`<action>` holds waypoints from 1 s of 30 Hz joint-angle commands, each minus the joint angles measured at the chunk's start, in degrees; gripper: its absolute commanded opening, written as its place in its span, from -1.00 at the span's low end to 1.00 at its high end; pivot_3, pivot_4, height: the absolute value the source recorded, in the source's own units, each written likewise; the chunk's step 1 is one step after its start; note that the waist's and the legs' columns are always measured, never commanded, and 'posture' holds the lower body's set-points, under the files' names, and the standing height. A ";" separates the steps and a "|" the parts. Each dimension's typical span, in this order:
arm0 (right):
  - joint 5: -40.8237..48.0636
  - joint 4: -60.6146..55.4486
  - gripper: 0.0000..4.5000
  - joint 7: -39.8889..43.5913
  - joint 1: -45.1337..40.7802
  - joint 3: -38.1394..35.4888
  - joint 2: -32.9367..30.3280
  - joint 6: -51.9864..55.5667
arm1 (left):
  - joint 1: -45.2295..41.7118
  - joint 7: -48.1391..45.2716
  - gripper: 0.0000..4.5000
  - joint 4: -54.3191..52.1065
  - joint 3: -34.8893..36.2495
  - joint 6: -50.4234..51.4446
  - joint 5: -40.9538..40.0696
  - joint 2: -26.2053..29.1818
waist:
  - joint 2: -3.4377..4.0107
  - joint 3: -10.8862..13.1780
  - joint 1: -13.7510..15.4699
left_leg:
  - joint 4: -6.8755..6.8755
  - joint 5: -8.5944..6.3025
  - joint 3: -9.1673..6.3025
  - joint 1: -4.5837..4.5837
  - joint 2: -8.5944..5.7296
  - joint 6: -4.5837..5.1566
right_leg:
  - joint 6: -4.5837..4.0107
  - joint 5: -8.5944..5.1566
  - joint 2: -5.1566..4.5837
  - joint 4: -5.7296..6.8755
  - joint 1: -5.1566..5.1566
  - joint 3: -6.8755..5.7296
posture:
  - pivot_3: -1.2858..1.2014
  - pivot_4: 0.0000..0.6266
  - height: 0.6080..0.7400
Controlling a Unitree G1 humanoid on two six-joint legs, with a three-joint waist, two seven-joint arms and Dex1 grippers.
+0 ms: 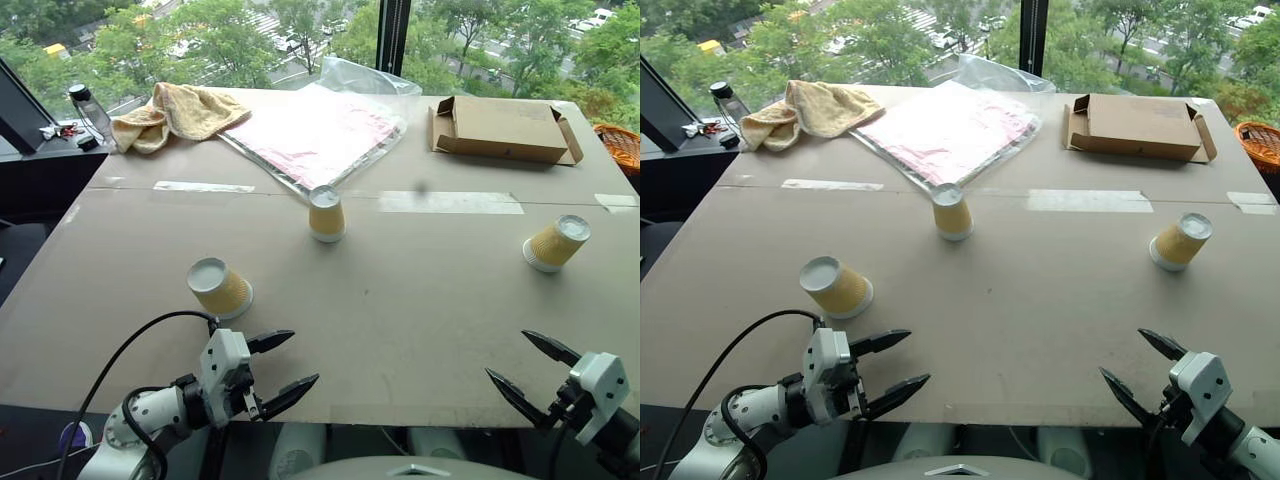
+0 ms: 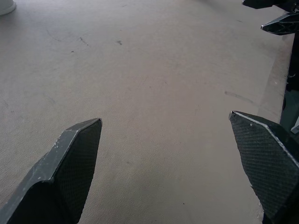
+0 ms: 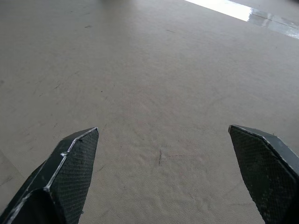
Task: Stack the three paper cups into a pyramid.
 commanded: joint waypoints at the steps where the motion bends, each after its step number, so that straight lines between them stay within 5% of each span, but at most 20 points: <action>1: 2.75 -3.66 0.95 -0.41 -3.63 1.46 -1.31 1.72 | -0.30 0.99 1.00 0.71 0.69 -2.55 -1.12 -2.31 | 0.01 -0.01 -0.01 | 0.00 0.00 0.00 0.00 0.00 0.00 | 0.00 0.00 0.00 0.00 0.00 0.00 | 0.03 -0.52 1.00; 16: 14.51 -13.90 0.95 6.78 -23.09 14.51 -10.41 11.62 | 6.83 5.76 1.00 11.60 14.88 -11.20 -6.03 -12.64 | -0.19 -0.19 0.14 | 0.02 -0.09 -0.02 -0.04 -0.05 0.14 | 0.05 -0.05 0.04 -0.08 0.03 -0.04 | 0.03 -0.52 1.00; 30: 13.24 -10.15 0.95 9.46 -22.72 14.58 -10.87 8.86 | -7.78 0.28 1.00 23.70 21.70 -13.60 -7.82 -4.80 | -0.39 -0.35 0.26 | 0.09 -0.09 -0.06 -0.02 -0.03 0.14 | -0.15 0.09 0.07 -0.04 0.06 -0.13 | 0.03 -0.52 1.00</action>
